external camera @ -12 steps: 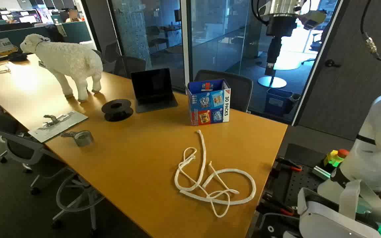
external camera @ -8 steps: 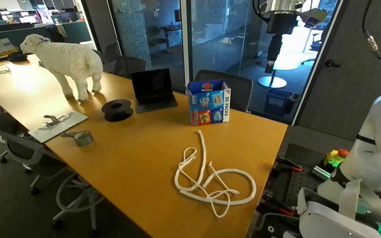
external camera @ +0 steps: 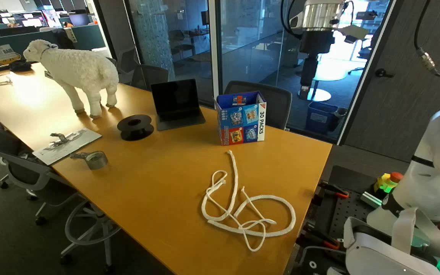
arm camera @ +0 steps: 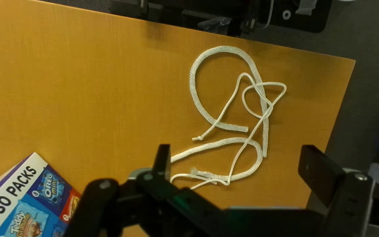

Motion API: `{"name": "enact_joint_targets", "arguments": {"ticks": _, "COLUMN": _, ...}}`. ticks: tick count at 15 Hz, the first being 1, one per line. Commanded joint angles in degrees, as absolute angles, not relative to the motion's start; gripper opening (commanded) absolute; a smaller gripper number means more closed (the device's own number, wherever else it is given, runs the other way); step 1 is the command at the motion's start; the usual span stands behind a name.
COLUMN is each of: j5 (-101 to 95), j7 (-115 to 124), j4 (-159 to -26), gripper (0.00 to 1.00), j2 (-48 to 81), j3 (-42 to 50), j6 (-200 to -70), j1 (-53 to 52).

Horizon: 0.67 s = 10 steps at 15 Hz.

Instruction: Put the ropes inside the blue box.

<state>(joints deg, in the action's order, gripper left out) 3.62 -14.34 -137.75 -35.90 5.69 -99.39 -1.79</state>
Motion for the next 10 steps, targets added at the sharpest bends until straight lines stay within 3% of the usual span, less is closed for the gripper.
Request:
{"name": "enact_joint_targets", "arguments": {"ticks": 1, "j5": 3.98, "j7": -6.19, "j4": -140.88, "gripper": 1.00, "j2": -34.27, "j3": -2.65, "j6": -105.40, "j1": -4.18}}
{"name": "enact_joint_targets", "arguments": {"ticks": 10, "j5": 4.39, "j7": 19.45, "j4": -146.66, "gripper": 1.00, "j2": -24.44, "j3": -20.32, "j6": -118.66, "j1": -11.69}}
